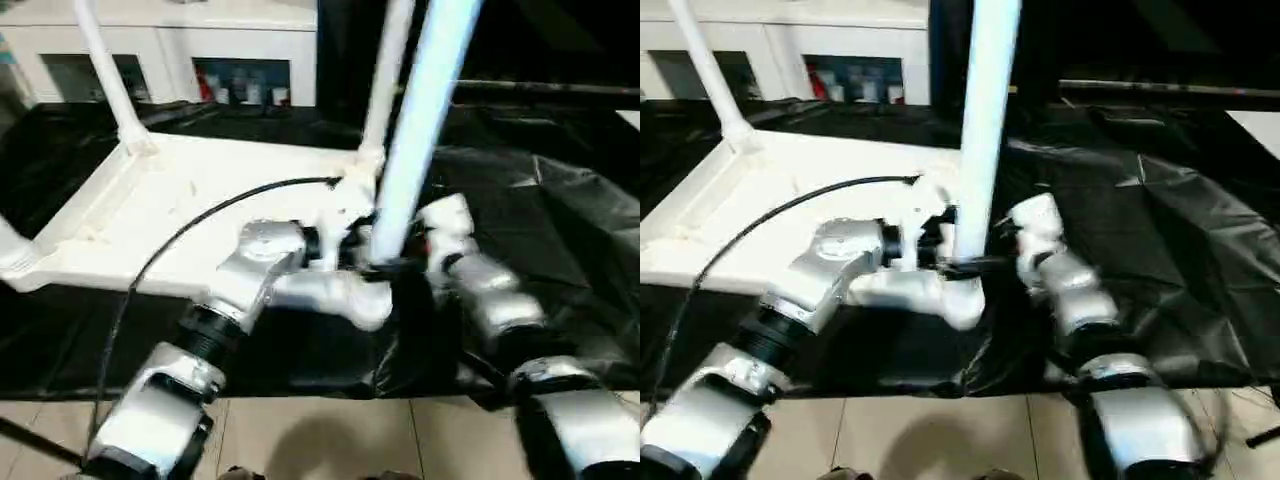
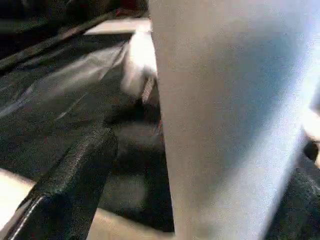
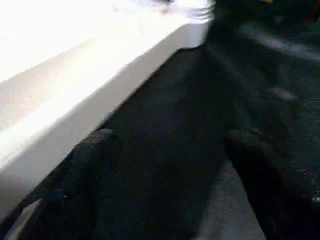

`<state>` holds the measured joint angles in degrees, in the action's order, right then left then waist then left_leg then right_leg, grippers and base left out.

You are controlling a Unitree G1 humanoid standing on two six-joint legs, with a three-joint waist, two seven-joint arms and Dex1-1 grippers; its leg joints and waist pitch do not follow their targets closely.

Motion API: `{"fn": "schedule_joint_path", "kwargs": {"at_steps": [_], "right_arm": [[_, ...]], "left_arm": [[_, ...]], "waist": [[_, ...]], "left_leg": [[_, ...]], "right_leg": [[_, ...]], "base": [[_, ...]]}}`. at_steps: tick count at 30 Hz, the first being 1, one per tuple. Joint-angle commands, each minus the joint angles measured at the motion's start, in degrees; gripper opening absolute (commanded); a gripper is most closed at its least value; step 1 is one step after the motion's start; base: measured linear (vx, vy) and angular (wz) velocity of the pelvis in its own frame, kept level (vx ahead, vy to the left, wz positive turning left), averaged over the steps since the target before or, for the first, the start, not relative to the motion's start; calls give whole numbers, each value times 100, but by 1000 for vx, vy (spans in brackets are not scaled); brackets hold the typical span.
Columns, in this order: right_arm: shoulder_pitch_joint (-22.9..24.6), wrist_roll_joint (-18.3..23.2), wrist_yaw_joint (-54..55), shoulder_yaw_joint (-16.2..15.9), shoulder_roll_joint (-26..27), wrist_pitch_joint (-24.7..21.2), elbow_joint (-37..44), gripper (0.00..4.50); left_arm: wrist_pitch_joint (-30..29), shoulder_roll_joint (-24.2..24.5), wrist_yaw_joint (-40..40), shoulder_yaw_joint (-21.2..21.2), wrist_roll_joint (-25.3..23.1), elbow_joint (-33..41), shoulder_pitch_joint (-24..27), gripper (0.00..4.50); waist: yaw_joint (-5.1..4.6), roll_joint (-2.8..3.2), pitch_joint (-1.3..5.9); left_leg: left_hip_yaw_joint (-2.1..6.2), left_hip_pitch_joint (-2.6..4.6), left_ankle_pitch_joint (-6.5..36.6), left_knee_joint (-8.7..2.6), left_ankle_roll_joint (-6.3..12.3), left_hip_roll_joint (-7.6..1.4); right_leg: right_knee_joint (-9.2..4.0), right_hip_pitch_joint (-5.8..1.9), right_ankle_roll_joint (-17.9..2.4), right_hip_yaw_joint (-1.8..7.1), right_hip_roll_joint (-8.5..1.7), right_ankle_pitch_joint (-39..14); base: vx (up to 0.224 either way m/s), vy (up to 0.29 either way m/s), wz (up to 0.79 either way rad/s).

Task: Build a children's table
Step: Rotate table base

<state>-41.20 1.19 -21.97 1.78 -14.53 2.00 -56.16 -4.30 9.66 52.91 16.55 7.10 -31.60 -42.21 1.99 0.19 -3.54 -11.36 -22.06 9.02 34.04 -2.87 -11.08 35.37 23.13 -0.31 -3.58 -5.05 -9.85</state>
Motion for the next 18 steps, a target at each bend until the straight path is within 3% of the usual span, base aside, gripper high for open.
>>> {"fn": "schedule_joint_path", "kwargs": {"at_steps": [1, 3, 7, 9, 12, 14, 15, 18], "right_arm": [[134, 199, -419, 95, -202, -84, 492, 393], [558, 406, -1312, 50, -569, -309, 1260, 393], [967, 543, -2061, -139, -899, -472, 1936, 393], [1353, 714, -2758, -342, -1239, -697, 2591, 393], [1712, 845, -3335, -536, -1631, -1001, 3242, 393], [1843, 908, -3569, -617, -1773, -1166, 3536, 393], [1883, 934, -3652, -645, -1819, -1233, 3640, 393], [2030, 932, -3968, -780, -1959, -1420, 4032, 393]], "left_arm": [[75, 184, 227, -112, -27, 47, 95, 443], [-87, 425, 1181, -146, 434, 447, 422, 443], [-69, 622, 1626, -20, 517, 489, 539, 443], [274, 812, 1800, 198, 215, 86, 468, 443], [956, 1054, 1614, 578, -625, -755, 166, 443], [1137, 1091, 1176, 709, -1054, -1293, -104, 443], [1176, 1093, 1029, 741, -1167, -1468, -201, 416], [1199, 998, 940, 712, -1183, -1830, -416, 408]], "waist": [[45, -24, 457], [112, -26, 460], [172, -6, 461], [206, -9, 433], [245, -19, 429], [247, -27, 420], [265, -32, 432], [286, -56, 422]], "left_leg": [[82, 118, 1404, -322, 258, -159], [79, 91, 1240, -321, 382, -172], [58, 112, 1311, -318, 428, -196], [73, 125, 1536, -345, 411, -191], [90, 145, 1709, -364, 339, -191], [102, 132, 1749, -378, 244, -188], [118, 149, 1762, -367, 184, -193], [121, 125, 1700, -374, 205, -196]], "right_leg": [[-435, -318, -1411, 210, -269, -1160], [-410, -349, -1413, 211, -265, -955], [-405, -304, -1503, 203, -247, -918], [-470, -295, -1343, 206, -238, -1244], [-508, -286, -1078, 212, -246, -1604], [-529, -273, -944, 210, -265, -1864], [-522, -275, -913, 215, -298, -1934], [-540, -271, -964, 211, -318, -1976]], "base": [[0, 0, 0], [0, 0, 0], [0, 0, 0], [0, 0, 0], [0, 0, 0], [0, 0, 0], [0, 0, 0], [0, 0, 0]]}}
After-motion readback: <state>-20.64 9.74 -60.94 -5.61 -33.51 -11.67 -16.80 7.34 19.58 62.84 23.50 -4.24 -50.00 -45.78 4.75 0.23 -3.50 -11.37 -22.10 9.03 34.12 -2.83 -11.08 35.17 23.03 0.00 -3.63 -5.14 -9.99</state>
